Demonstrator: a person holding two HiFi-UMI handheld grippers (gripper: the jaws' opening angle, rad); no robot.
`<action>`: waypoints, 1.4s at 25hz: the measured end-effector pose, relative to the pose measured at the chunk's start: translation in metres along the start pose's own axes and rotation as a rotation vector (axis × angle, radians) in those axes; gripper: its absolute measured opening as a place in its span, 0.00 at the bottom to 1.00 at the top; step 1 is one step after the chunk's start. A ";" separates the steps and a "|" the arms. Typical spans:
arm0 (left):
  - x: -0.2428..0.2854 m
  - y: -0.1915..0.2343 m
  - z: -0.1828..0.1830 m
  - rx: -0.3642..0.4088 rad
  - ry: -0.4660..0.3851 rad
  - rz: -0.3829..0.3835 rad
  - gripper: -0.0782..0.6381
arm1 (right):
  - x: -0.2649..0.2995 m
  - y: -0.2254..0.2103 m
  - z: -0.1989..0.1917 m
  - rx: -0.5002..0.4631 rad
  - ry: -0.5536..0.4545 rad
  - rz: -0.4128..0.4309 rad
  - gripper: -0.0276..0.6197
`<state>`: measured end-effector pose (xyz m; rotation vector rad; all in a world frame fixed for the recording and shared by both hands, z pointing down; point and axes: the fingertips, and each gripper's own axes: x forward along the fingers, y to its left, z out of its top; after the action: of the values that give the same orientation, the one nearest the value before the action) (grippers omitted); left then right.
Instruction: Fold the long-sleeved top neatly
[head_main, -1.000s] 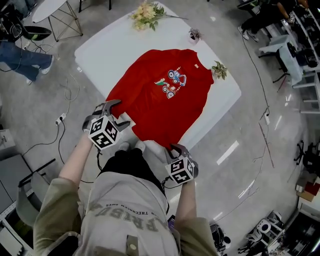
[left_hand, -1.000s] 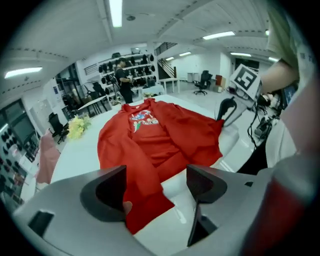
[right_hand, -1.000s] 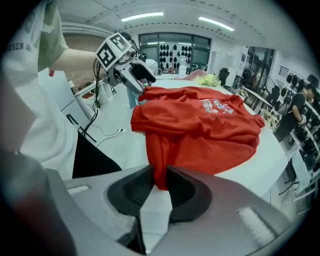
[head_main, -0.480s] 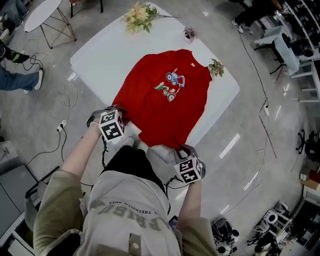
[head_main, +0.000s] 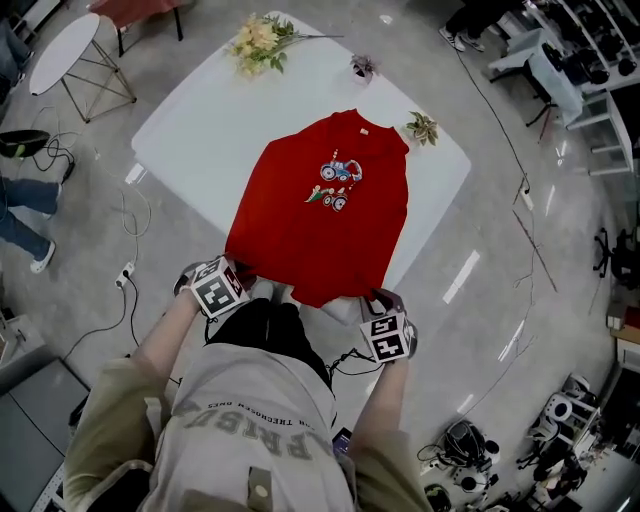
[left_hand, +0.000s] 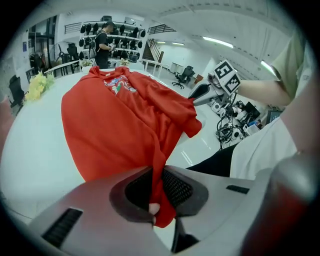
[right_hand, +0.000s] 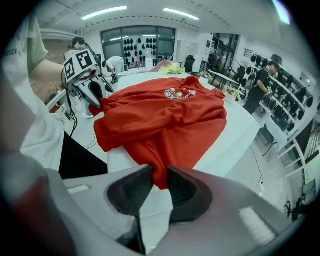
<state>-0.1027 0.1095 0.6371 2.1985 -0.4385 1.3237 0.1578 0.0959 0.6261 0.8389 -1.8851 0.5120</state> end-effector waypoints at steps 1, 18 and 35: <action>0.000 -0.001 -0.003 0.002 -0.005 0.001 0.18 | 0.001 0.001 -0.002 0.008 0.004 0.001 0.18; -0.002 -0.025 0.136 -0.094 -0.232 0.080 0.50 | -0.044 -0.088 0.076 0.149 -0.258 0.067 0.62; 0.037 -0.013 0.137 -0.276 -0.117 0.147 0.19 | 0.077 -0.191 0.122 -0.084 -0.065 0.063 0.21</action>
<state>0.0192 0.0389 0.6143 2.0488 -0.7919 1.1328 0.2028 -0.1392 0.6401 0.7507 -1.9841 0.4454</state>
